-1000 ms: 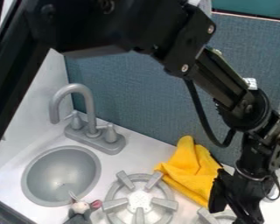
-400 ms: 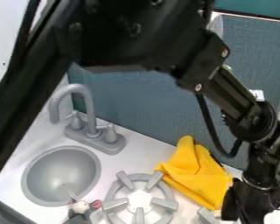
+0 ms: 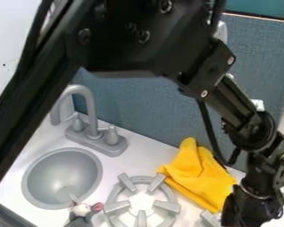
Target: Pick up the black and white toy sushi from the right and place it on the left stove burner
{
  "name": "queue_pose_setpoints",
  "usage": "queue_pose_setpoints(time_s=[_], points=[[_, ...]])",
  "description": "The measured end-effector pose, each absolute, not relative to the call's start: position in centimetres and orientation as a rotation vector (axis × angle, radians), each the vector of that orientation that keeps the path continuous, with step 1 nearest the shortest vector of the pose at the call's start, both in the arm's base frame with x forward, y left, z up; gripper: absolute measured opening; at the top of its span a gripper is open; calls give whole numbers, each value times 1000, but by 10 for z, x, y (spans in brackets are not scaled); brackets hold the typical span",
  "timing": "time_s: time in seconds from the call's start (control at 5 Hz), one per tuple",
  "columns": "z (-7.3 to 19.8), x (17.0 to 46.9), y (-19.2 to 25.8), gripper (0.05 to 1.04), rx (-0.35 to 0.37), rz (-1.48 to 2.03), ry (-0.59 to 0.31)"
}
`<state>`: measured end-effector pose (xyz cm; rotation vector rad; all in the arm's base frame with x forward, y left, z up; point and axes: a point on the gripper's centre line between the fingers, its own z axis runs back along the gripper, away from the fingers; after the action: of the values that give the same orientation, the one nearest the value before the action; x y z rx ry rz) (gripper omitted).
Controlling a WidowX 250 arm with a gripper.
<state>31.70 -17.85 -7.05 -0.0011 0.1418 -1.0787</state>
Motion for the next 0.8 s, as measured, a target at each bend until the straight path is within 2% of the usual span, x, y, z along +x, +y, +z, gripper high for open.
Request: queue_pose_setpoints(time_s=[0.4,0.6,0.8], points=[[-73,325,-180,962,16,-1033,80],[-73,325,-181,709,10,-1008,78],[-76,325,-175,539,-2,-943,76]])
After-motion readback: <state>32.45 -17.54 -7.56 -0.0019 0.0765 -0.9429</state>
